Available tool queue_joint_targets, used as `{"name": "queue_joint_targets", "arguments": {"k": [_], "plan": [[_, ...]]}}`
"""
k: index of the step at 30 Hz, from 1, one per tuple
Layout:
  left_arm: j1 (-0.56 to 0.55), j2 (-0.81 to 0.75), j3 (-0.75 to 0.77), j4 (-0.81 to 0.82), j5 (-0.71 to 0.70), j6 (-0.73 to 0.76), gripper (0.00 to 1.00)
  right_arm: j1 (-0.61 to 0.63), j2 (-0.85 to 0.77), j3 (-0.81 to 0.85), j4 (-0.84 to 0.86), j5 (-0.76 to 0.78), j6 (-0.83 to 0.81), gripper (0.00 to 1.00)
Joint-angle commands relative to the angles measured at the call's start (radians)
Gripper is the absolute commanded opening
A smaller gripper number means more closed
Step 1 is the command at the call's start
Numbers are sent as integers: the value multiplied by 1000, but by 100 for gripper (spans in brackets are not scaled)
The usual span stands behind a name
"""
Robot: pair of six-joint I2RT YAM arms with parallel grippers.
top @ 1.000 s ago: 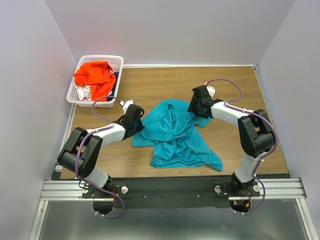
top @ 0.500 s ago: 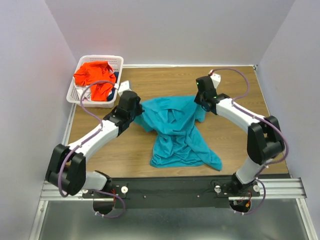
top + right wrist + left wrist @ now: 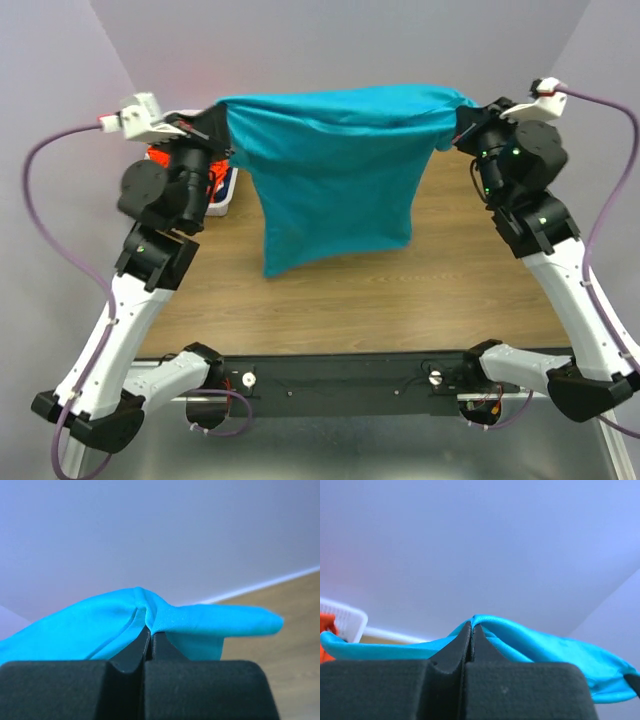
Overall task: Fold and stack the t-shirts
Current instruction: Flatten the tshirt out
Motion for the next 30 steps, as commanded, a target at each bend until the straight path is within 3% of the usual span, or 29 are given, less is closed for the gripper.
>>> {"name": "queue_joint_targets", "arguments": {"k": [1, 6, 12, 15, 20, 21, 26, 29, 30], "plan": [[2, -32, 64, 12, -67, 76, 0, -1, -22, 52, -14, -45, -100, 2], [2, -20, 84, 61, -106, 104, 0, -1, -24, 75, -13, -22, -131, 2], [37, 170, 217, 84, -133, 148, 0, -2, 154, 209, -13, 24, -208, 2], [140, 322, 298, 84, -31, 133, 0, -24, 273, 317, -11, 43, -238, 2], [228, 612, 585, 98, 126, 153, 0, -176, 462, 531, -10, -135, -223, 2], [232, 654, 717, 66, 132, 173, 0, -202, 520, 624, -10, -159, -218, 2], [235, 843, 1076, -24, 193, 196, 0, -228, 598, 814, -10, -227, -260, 2], [237, 790, 1062, -12, 196, 185, 0, -233, 567, 822, -10, -235, -271, 2], [237, 762, 979, 9, 196, 179, 0, -231, 552, 800, -10, -239, -271, 3]]}}
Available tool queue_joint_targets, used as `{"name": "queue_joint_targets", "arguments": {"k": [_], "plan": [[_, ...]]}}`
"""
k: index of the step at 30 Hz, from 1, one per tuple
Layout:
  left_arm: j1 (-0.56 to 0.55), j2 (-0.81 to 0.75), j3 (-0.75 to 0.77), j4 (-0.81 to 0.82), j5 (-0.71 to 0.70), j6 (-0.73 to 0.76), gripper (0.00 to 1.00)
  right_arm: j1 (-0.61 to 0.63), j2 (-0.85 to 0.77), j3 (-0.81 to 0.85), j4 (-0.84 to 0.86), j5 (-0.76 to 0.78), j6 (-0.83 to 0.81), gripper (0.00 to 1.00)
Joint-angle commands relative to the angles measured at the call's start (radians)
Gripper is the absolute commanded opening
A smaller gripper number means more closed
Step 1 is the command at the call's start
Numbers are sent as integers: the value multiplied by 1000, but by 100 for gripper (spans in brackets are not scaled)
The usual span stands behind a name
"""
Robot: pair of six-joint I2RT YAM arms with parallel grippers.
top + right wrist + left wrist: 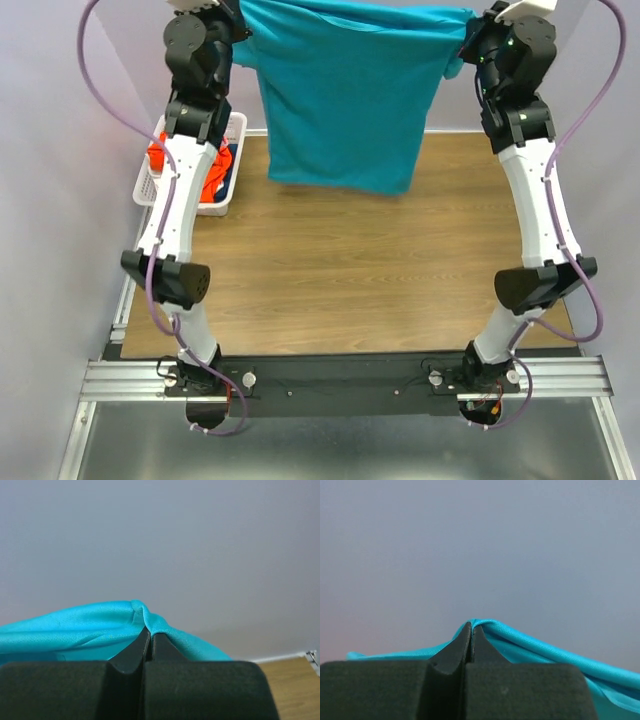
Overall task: Fold and stack the t-shirts
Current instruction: Flatten the tshirt out
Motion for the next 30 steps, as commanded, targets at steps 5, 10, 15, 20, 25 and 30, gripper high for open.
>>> {"name": "queue_joint_targets", "arguments": {"k": [5, 10, 15, 20, 25, 30], "plan": [[12, -381, -484, 105, 43, -31, 0, -4, -274, -369, 21, -103, 23, 8], [11, -717, -1188, 216, 42, -185, 0, -6, -574, -849, 20, -114, 123, 9], [-44, -921, -1740, 250, 53, -390, 0, -6, -794, -1307, -23, -156, 277, 15], [-150, -1003, -1996, 209, 65, -551, 45, -6, -904, -1558, -126, -230, 463, 51], [-216, -1055, -1947, 22, 9, -601, 88, -6, -954, -1523, -261, -81, 494, 97], [-230, -1090, -1869, -61, -91, -590, 97, -6, -962, -1477, -260, -51, 476, 100]]}}
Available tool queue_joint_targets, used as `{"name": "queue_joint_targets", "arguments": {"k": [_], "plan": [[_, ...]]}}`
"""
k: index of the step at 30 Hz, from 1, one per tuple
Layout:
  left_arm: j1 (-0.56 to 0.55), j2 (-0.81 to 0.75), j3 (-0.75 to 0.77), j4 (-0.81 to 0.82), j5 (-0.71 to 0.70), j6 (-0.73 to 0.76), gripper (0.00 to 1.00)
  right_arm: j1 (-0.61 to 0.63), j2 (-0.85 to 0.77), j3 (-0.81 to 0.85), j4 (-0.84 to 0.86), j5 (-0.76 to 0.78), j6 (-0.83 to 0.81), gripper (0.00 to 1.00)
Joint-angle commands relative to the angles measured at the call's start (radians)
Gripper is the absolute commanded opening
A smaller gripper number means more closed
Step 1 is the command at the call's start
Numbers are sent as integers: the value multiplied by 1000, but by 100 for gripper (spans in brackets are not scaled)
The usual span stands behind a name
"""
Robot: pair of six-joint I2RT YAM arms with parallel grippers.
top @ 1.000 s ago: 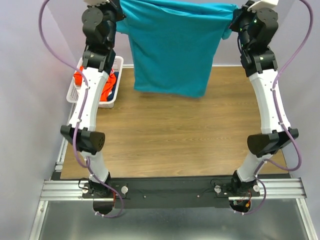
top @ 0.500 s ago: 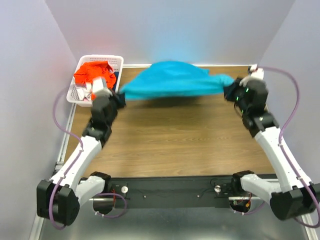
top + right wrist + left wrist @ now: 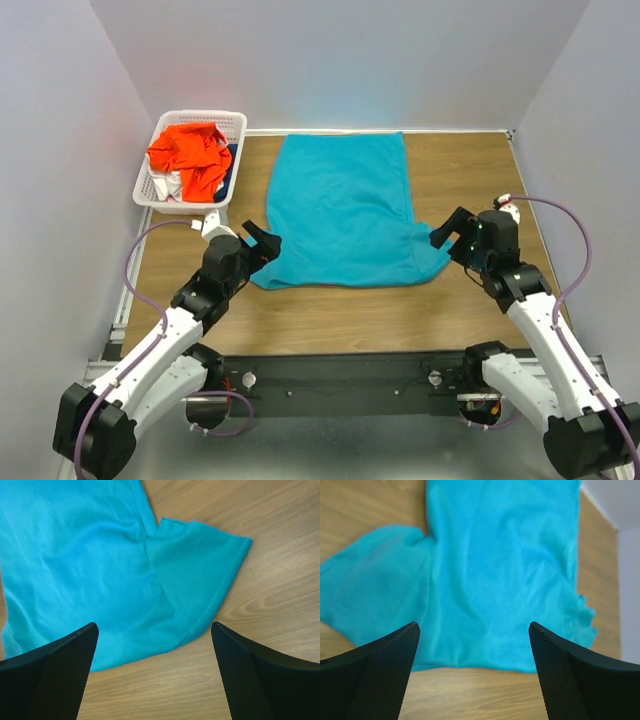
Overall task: Fold and stack the t-shirts
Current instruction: Flatten the tshirt out
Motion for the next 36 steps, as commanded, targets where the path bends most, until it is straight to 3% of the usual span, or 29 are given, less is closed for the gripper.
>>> {"name": "queue_joint_targets", "arguments": {"k": [1, 13, 17, 24, 30, 33, 36], "plan": [[-8, -12, 79, -57, -109, -13, 97, -5, 24, 66, -28, 36, 4, 100], [-18, 500, 343, 98, 19, 170, 98, -4, 423, 118, 125, -139, -30, 100], [-21, 662, 398, 106, 63, 205, 98, -4, 550, 167, 136, -84, -22, 100], [-38, 787, 380, 106, 127, 204, 98, -5, 723, 230, 136, 10, -36, 100], [-144, 789, 299, 116, 190, 145, 98, -13, 949, 387, 134, 102, -67, 100], [-247, 781, 262, 127, 224, 89, 98, -28, 1095, 527, 136, 32, -110, 100], [-368, 799, 271, 201, 311, 72, 98, -27, 1243, 673, 143, -137, -166, 100]]}}
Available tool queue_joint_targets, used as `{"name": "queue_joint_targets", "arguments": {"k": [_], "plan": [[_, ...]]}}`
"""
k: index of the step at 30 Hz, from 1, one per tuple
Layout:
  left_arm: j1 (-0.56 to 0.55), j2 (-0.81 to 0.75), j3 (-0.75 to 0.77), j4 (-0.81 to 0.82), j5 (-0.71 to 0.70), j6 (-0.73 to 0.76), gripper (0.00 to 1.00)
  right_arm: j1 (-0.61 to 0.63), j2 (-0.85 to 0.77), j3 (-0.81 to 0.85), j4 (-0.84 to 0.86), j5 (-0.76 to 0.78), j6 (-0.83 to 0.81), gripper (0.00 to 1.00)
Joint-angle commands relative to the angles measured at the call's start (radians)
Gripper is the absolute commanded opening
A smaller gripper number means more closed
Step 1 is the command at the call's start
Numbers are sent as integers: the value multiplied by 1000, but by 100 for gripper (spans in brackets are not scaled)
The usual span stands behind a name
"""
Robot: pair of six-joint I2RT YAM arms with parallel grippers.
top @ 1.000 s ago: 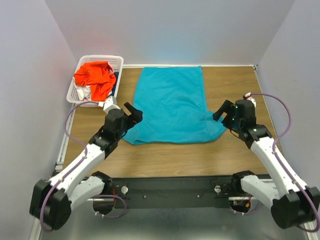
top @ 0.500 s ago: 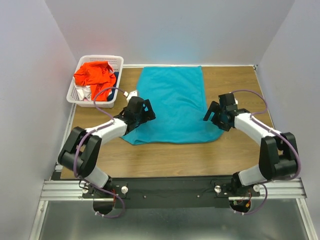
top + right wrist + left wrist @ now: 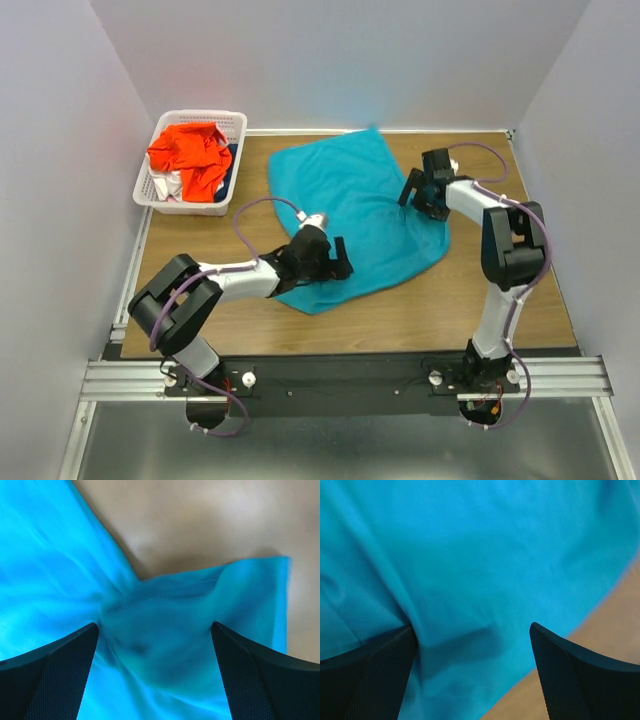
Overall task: Fold and stack the t-shirts
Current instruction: Flatten the tshirt out
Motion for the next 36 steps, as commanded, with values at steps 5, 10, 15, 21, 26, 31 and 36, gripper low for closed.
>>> {"name": "queue_joint_targets", "arguments": {"k": [5, 10, 15, 21, 26, 31, 36], "plan": [[-218, 139, 110, 199, 292, 20, 98, -7, 357, 414, 26, -417, -167, 100], [-245, 302, 355, 212, 364, 89, 98, -7, 402, 626, 22, -481, -294, 100], [-245, 186, 399, 94, 167, 136, 98, -18, 229, 584, 20, -318, -340, 100], [-170, -55, 264, -124, -168, 77, 98, -21, -12, 322, 16, -163, -197, 100], [0, -247, 51, -172, -188, 12, 98, 11, -203, -3, 28, -247, -64, 100], [113, -359, -46, -316, -311, -91, 98, 236, -354, -258, 26, -163, 20, 100], [190, -457, -101, -358, -371, -142, 98, 272, -365, -354, 29, -120, 80, 100]]}}
